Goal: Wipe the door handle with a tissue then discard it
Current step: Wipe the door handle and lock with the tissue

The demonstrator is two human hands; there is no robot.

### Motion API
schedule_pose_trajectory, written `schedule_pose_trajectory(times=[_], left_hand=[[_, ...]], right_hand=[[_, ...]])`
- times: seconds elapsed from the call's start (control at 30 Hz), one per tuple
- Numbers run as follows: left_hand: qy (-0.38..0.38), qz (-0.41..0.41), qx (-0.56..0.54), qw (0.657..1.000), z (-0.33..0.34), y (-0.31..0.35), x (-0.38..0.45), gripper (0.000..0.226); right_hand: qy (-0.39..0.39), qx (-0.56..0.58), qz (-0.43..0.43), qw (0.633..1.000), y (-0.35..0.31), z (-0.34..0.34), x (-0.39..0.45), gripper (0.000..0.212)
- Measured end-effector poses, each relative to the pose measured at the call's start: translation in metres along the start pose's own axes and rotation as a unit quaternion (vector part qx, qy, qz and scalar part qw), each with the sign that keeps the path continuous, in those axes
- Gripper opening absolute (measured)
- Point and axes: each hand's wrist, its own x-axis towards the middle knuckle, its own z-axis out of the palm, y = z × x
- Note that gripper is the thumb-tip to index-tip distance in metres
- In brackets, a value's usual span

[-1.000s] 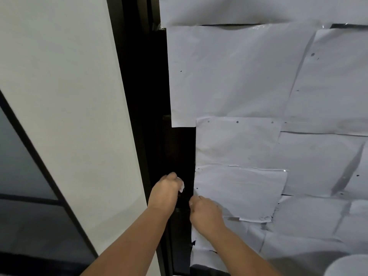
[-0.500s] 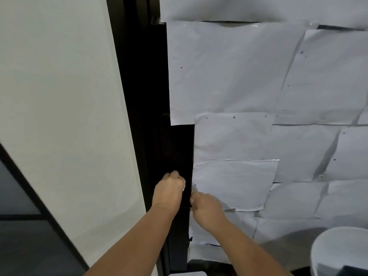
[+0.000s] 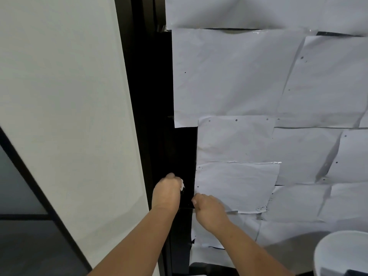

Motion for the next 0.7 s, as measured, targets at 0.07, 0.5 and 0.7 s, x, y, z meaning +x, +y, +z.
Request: schedule_pose_trajectory(times=[0.07, 0.5, 0.7], left_hand=[[-0.004, 0.028, 0.011, 1.0, 0.004, 0.007, 0.0, 0.021], [0.065, -0.155, -0.114, 0.979, 0.014, -0.001, -0.014, 0.024], [0.104, -0.243, -0.254, 0.93, 0.023, -0.004, -0.021, 0.021]], right_hand=[[-0.004, -0.01, -0.005, 1.0, 0.0, -0.001, 0.0, 0.015], [-0.008, -0.001, -0.011, 1.0, 0.003, 0.001, 0.002, 0.021], [-0.006, 0.0, -0.02, 1.0, 0.005, 0.001, 0.002, 0.018]])
